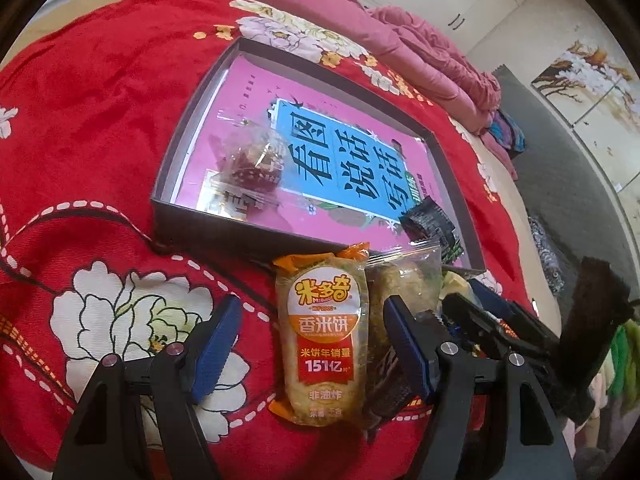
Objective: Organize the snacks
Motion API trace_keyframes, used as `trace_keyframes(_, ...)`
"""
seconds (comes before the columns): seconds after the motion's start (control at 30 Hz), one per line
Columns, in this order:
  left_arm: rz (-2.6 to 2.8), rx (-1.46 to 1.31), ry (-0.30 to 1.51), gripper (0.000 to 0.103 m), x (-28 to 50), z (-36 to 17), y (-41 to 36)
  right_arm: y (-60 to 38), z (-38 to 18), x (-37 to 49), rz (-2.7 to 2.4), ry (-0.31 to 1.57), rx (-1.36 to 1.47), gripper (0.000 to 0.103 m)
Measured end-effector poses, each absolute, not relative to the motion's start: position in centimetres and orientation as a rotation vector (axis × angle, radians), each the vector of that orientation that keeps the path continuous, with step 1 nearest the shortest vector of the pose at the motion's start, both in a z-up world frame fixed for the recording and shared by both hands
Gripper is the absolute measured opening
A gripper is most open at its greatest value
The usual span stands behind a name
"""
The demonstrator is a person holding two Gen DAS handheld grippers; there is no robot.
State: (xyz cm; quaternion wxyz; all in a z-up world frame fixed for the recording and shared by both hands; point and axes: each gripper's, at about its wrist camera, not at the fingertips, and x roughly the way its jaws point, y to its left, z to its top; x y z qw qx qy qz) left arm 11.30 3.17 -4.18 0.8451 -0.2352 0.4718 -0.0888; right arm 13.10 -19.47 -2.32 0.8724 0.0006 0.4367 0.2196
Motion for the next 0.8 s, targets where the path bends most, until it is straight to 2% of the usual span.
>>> trace_keyframes(0.2, -0.18, -0.504, 1.005, 0.074, 11.4, -4.5, 3.2, -19.3, -2.5, 13.6, 0.457, 0.924, 0.01, 0.06)
trace_keyframes(0.43, -0.161, -0.482, 1.012, 0.074, 11.8, -4.8, 3.0, -17.7, -2.7, 13.2, 0.421, 0.915, -0.13, 0.055)
trace_keyframes(0.53, -0.158, -0.482, 1.015, 0.074, 12.0, -5.0, 2.9, -17.5, -2.7, 13.2, 0.43, 0.913, -0.134, 0.046)
trace_keyframes(0.7, -0.139, -0.428, 1.023, 0.065, 12.1, -5.2, 2.4, -17.4, -2.5, 13.0, 0.437, 0.9, -0.14, 0.042)
trace_keyframes(0.8, -0.148, -0.395, 1.026, 0.051, 12.1, -5.2, 2.1, -18.0, -2.2, 12.9, 0.45, 0.898, -0.09, 0.041)
